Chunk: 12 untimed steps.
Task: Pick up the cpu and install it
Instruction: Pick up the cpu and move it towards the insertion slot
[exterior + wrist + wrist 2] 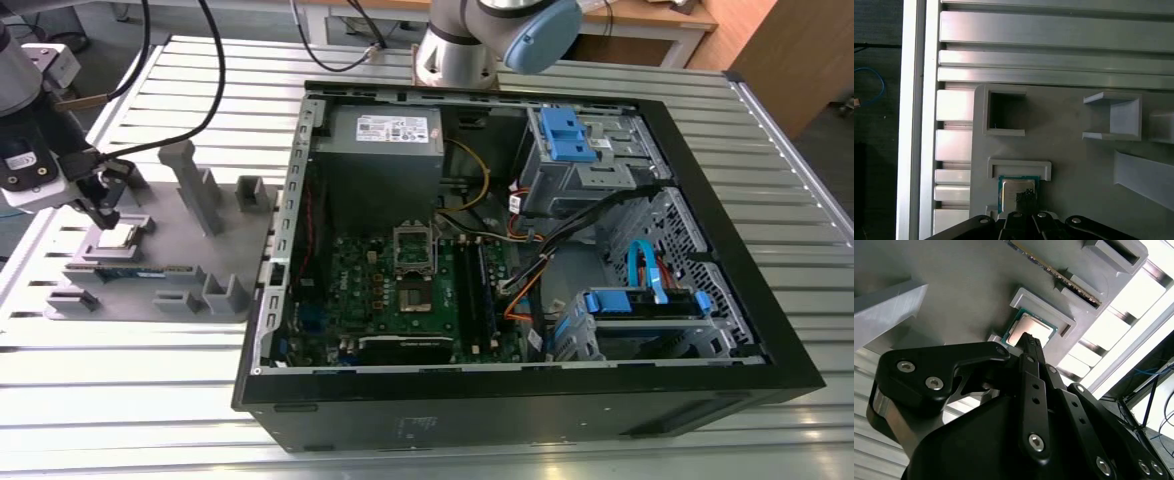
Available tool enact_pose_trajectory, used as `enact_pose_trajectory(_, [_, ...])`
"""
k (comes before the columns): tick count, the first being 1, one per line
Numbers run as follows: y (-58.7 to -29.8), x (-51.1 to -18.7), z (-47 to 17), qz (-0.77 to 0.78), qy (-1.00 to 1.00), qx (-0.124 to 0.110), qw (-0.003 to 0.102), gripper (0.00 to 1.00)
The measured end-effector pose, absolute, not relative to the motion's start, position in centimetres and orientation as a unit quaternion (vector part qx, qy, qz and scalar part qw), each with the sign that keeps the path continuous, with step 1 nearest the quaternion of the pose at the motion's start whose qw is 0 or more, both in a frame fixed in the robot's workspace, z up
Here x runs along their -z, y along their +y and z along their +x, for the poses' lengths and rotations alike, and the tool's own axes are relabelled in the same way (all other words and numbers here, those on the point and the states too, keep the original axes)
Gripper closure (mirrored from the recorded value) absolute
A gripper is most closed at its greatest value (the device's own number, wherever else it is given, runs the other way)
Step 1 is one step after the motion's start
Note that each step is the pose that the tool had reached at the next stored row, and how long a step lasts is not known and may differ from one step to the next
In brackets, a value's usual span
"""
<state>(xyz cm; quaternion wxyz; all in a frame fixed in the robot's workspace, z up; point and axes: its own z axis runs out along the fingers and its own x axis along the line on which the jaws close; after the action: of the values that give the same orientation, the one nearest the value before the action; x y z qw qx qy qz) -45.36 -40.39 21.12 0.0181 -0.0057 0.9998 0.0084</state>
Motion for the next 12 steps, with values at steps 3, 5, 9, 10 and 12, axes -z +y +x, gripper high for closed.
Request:
enact_pose_trajectory(3, [-40.39, -21.12, -45.36, -0.006, 1.0, -0.008, 0.018, 0.89])
enact_pose_trajectory(5, [-40.39, -21.12, -45.36, -0.006, 1.0, -0.008, 0.018, 0.89])
enact_pose_trajectory(9, [-40.39, -21.12, -45.36, -0.006, 1.0, -0.008, 0.018, 0.77])
enact_pose_trajectory(10, [-40.39, -21.12, -45.36, -0.006, 1.0, -0.008, 0.018, 0.71])
enact_pose_trajectory(12, [-40.39, -21.12, -45.36, -0.006, 1.0, -0.008, 0.018, 0.65])
